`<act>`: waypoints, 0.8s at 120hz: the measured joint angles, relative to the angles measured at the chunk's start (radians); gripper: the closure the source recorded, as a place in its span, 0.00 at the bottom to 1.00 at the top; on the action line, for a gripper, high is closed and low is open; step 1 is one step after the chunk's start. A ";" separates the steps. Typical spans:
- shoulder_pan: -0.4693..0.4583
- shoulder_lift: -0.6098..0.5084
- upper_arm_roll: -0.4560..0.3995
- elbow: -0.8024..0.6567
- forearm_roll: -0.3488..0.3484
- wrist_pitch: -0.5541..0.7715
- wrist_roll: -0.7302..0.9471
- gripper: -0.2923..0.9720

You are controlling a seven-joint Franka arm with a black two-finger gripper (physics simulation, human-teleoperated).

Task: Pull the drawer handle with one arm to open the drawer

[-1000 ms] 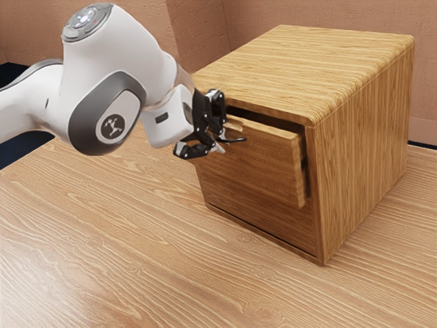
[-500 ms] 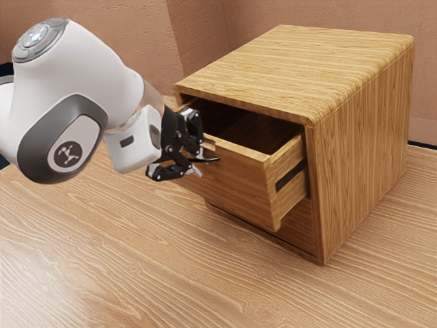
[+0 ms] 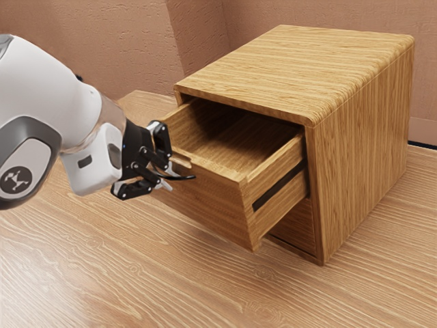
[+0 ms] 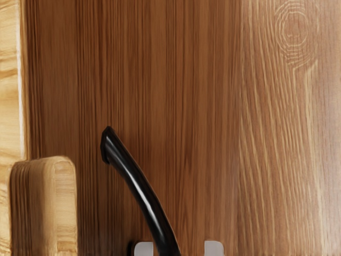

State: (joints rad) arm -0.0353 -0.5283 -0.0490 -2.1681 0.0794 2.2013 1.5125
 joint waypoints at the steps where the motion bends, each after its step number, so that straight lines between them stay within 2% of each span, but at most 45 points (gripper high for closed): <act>1: 0.001 -0.004 0.000 -0.002 0.000 -0.001 0.000 0.84; 96: 0.018 -0.144 -0.001 -0.113 0.002 -0.045 -0.028 0.85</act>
State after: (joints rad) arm -0.0178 -0.6718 -0.0505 -2.2811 0.0813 2.1561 1.4844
